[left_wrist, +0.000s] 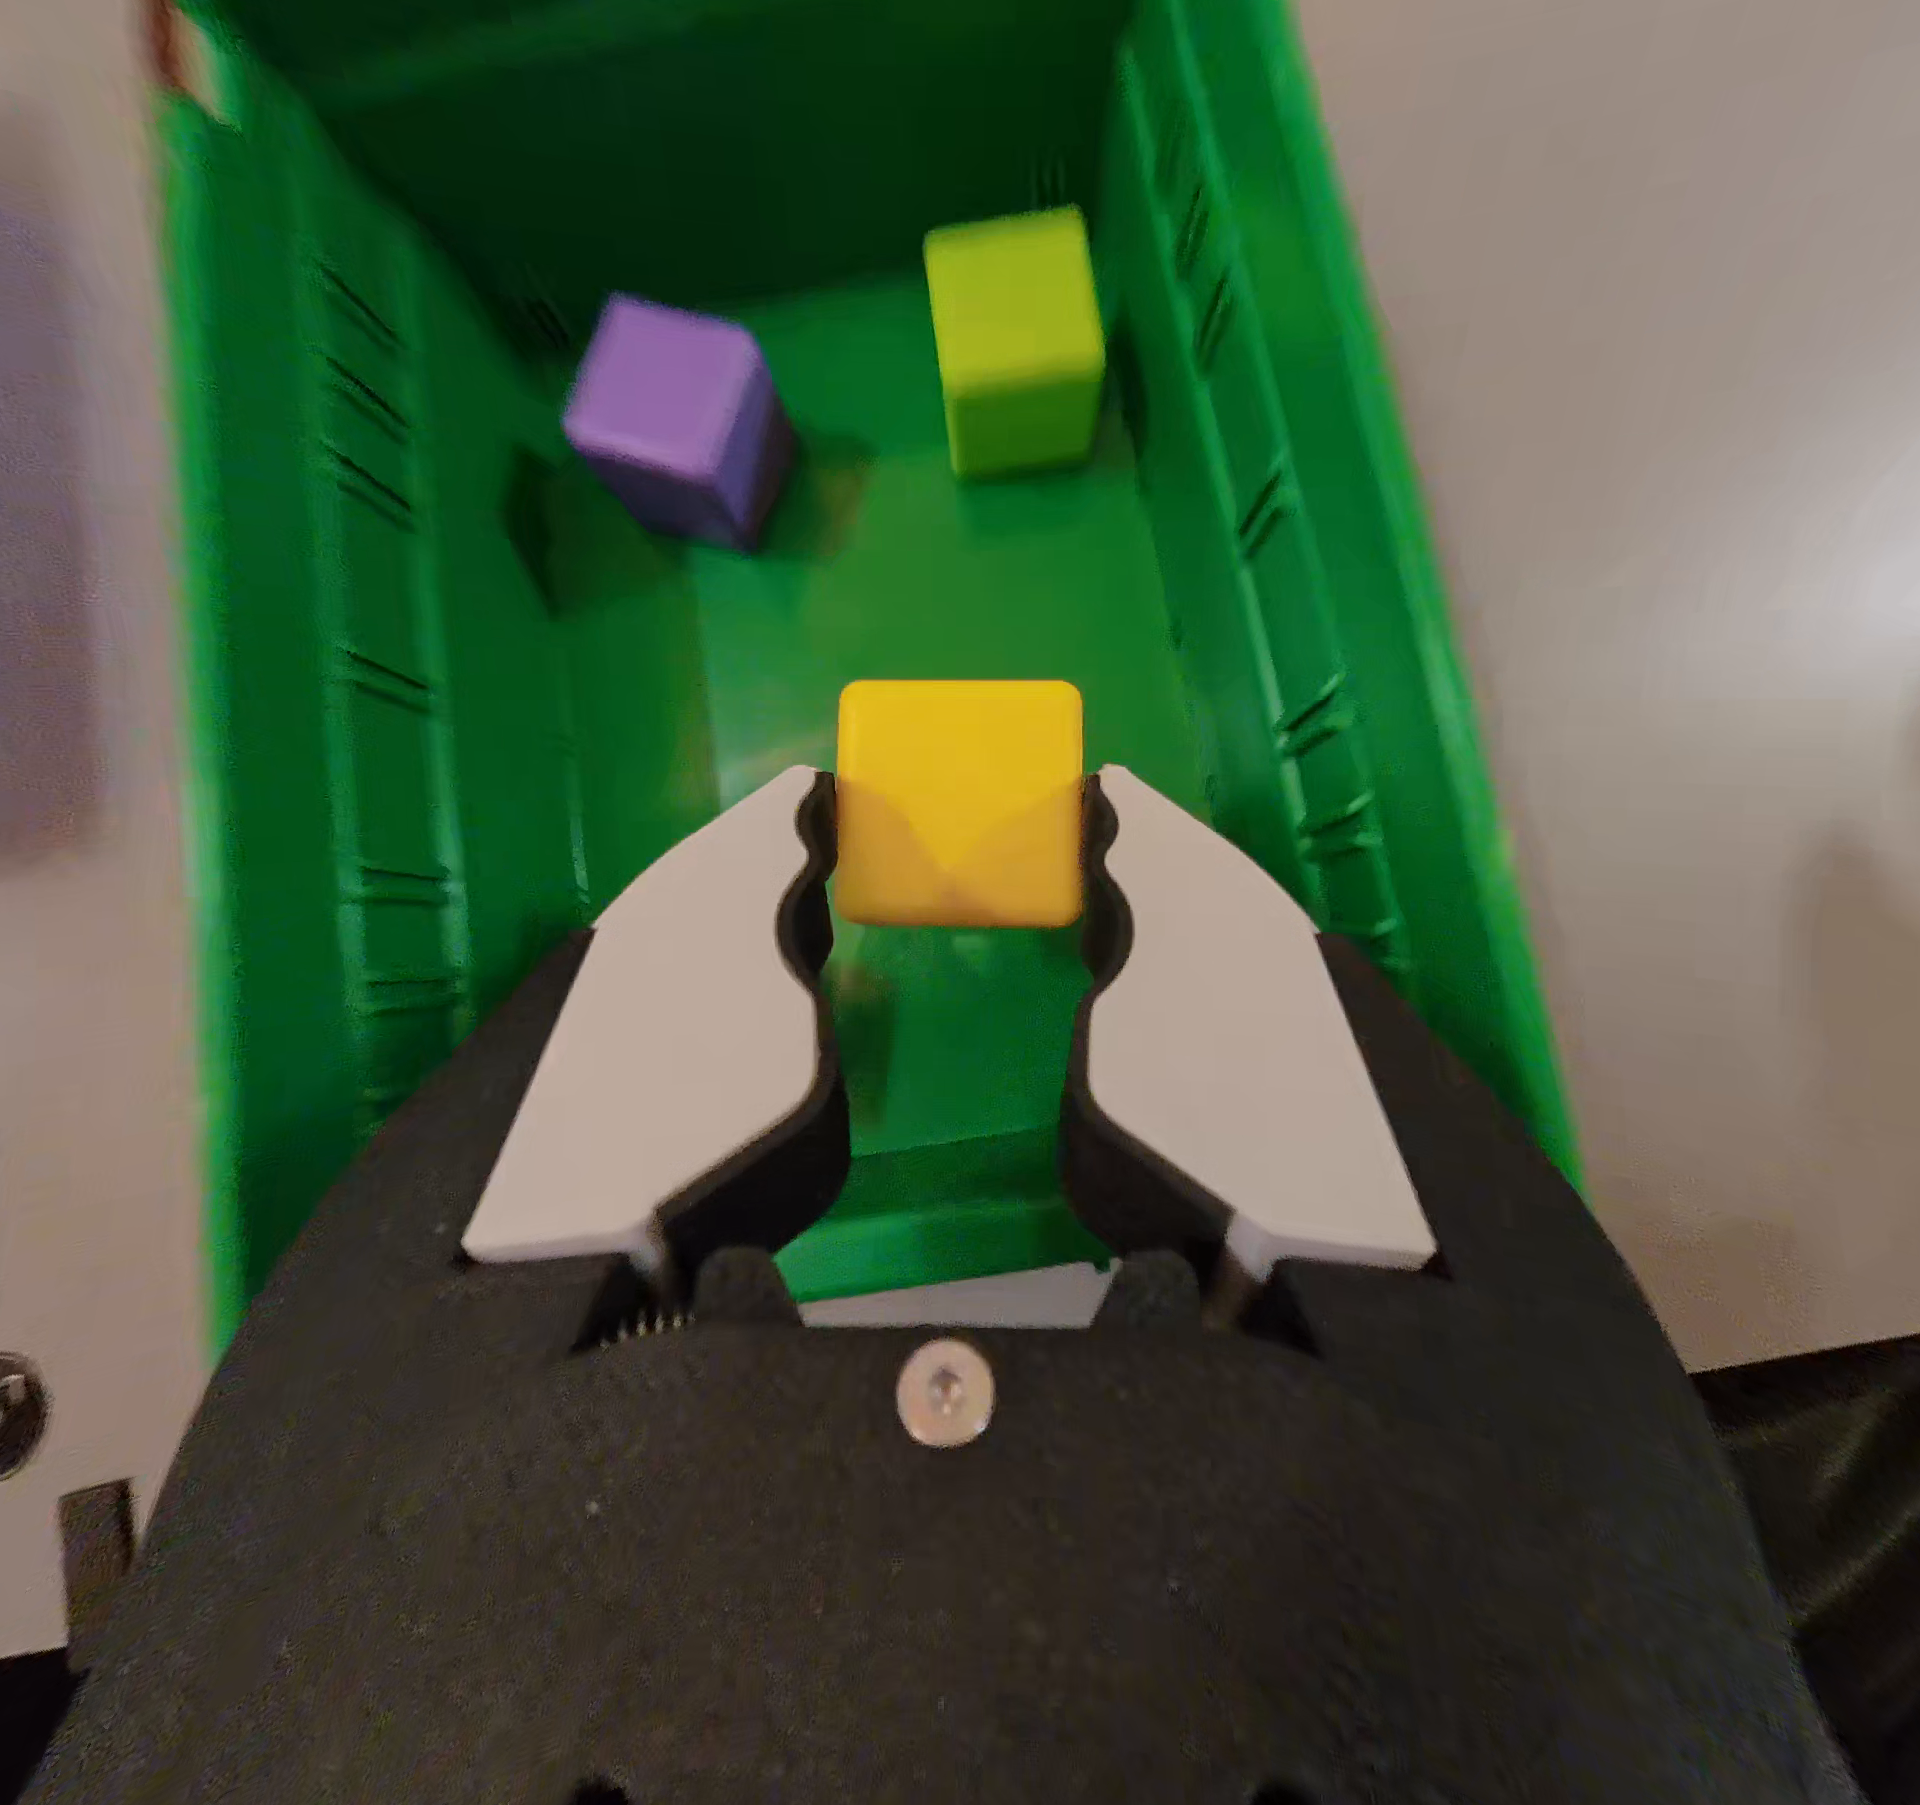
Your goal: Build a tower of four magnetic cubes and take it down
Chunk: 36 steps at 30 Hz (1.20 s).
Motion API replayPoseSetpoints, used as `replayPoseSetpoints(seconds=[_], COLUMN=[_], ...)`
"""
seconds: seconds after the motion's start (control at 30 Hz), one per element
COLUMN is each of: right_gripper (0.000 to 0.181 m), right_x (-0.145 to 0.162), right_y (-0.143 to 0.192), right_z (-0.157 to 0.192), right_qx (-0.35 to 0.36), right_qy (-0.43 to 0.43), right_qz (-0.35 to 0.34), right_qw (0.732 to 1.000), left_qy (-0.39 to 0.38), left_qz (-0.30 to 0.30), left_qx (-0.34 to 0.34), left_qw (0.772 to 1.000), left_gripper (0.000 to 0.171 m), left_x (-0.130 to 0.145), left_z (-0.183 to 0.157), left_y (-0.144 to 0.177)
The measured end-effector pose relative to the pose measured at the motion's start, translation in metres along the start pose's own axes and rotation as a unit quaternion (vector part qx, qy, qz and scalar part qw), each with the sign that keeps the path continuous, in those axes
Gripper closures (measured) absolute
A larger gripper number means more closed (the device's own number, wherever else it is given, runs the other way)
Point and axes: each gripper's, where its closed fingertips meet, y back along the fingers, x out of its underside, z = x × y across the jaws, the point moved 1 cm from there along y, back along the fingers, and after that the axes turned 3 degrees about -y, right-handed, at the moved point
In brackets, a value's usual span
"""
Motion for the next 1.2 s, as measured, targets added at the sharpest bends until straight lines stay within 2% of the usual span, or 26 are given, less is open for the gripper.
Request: replayPoseSetpoints(seconds=[0.07, 0.13, 0.2, 0.3, 0.37, 0.47, 0.6, 0.7, 0.83, 0.97, 1.2], right_gripper=[0.134, 0.135, 0.135, 0.135, 0.137, 0.139, 0.140, 0.140, 0.143, 0.143, 0.144], right_x=[-0.005, -0.007, -0.006, 0.003, 0.014, 0.027, 0.041, 0.052, 0.060, 0.068, 0.075], right_y=[0.008, 0.020, 0.035, 0.062, 0.077, 0.088, 0.093, 0.107, 0.131, 0.146, 0.170], right_z=[-0.003, -0.009, -0.020, -0.042, -0.058, -0.073, -0.067, -0.069, -0.077, -0.078, -0.087], right_qx=[-0.010, -0.017, -0.014, 0.018, 0.053, 0.092, 0.067, 0.084, 0.135, 0.143, 0.180], right_qy=[-0.028, -0.058, -0.077, -0.065, -0.031, 0.010, -0.033, -0.015, 0.015, -0.022, -0.034], right_qz=[-0.005, -0.010, -0.011, -0.004, 0.010, 0.035, 0.049, 0.064, 0.071, 0.072, 0.070], right_qw=[1.000, 0.998, 0.997, 0.998, 0.998, 0.995, 0.996, 0.994, 0.988, 0.987, 0.981], left_qy=[-0.010, -0.031, -0.066, -0.142, -0.200, -0.274, -0.371, -0.421, -0.465, -0.484, -0.464], left_qz=[-0.069, -0.143, -0.196, -0.215, -0.202, -0.175, -0.166, -0.146, -0.144, -0.128, -0.087], left_qx=[-0.008, 0.004, 0.043, 0.109, 0.160, 0.247, 0.402, 0.416, 0.440, 0.446, 0.433], left_qw=[0.998, 0.989, 0.977, 0.960, 0.945, 0.913, 0.821, 0.793, 0.754, 0.742, 0.768], left_gripper=[0.125, 0.125, 0.125, 0.125, 0.125, 0.125, 0.124, 0.124, 0.124, 0.124, 0.125], left_x=[-0.031, -0.063, -0.091, -0.119, -0.129, -0.136, -0.122, -0.111, -0.104, -0.105, -0.106], left_z=[-0.004, -0.022, -0.056, -0.120, -0.168, -0.241, -0.325, -0.352, -0.376, -0.391, -0.398], left_y=[0.033, 0.067, 0.090, 0.095, 0.080, 0.038, -0.013, -0.041, -0.046, -0.057, -0.096])
